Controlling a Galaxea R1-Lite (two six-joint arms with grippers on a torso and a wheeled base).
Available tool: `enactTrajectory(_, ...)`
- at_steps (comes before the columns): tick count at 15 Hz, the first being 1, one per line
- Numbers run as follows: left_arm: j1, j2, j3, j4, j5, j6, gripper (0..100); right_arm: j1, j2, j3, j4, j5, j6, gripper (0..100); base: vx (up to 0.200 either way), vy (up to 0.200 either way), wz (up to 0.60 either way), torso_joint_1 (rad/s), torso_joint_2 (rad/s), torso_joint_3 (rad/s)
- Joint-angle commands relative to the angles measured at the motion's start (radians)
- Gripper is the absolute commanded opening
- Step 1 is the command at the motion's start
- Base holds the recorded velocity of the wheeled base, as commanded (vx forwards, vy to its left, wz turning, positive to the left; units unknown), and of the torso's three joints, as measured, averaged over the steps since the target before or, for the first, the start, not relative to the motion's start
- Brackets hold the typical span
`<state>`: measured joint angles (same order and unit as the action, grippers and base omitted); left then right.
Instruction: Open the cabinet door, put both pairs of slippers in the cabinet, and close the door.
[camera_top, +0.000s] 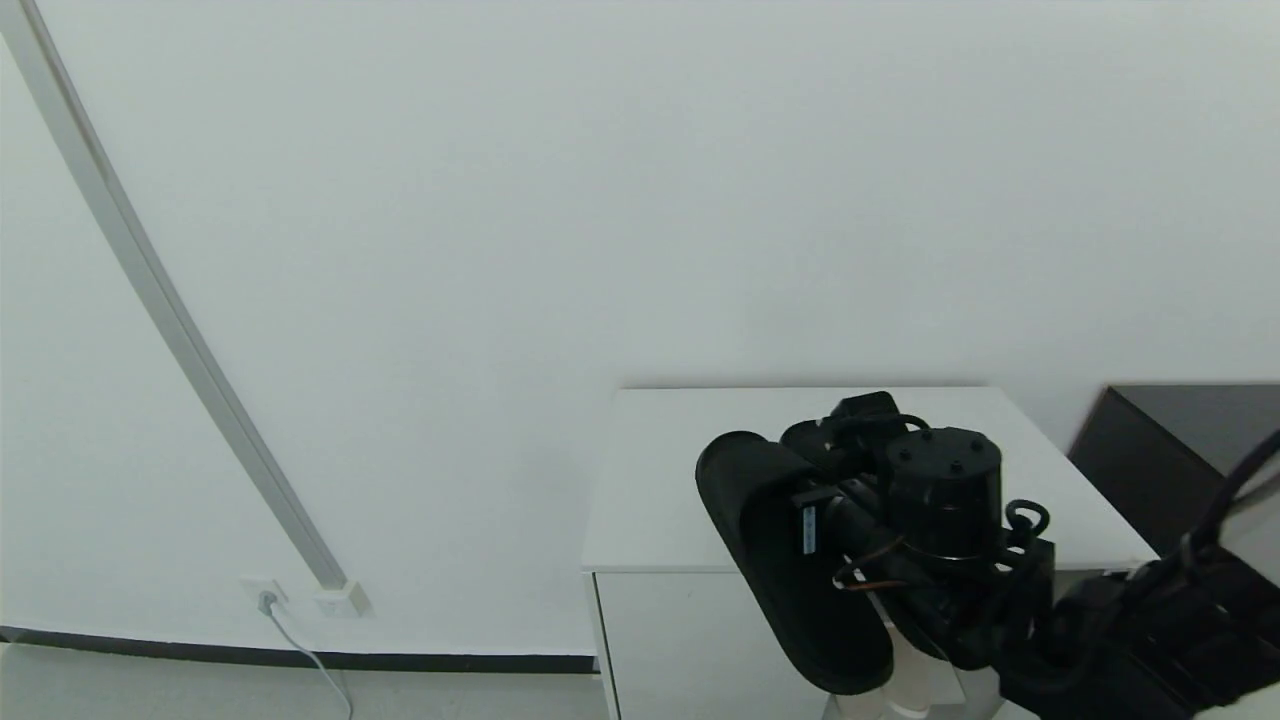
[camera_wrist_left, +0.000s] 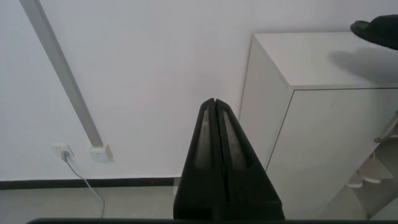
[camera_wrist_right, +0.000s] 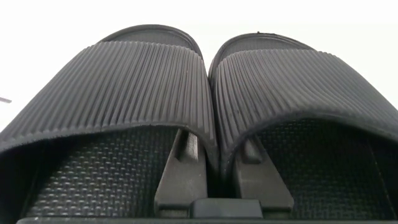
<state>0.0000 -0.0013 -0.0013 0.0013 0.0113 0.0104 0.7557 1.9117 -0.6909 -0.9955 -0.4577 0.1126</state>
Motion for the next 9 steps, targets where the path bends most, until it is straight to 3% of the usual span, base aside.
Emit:
enactTrajectory(1,0.0,0.001,0.0,0.0,0.001,0.0,0,0.016,-0.148,0.091,0.0,0.004,-0.004,0,0.0,0.0,0.0,0.0,0.0,0.0)
enactTrajectory(9,0.0,0.001,0.0,0.0,-0.001,-0.001,0,0.045,-0.166,0.139,-0.003,0.033,-0.001,0,0.0,0.0,0.0,0.0,0.0,0.0)
